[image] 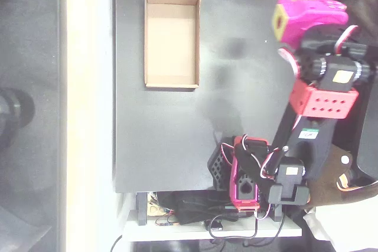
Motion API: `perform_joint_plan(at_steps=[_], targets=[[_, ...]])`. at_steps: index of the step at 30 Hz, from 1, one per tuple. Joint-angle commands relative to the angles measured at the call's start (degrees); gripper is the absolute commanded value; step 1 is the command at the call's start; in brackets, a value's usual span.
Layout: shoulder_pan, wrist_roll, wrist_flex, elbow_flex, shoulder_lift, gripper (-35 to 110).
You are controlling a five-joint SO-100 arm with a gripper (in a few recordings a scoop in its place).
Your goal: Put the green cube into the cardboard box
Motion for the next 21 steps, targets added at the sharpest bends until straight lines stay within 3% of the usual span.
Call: perform_joint_plan(at_steps=[1,21], targets=[[-4.92,0.35,0.35,-1.05,4.22,0],[-36.47,0.44,0.26,-0.26,-2.55,0]])
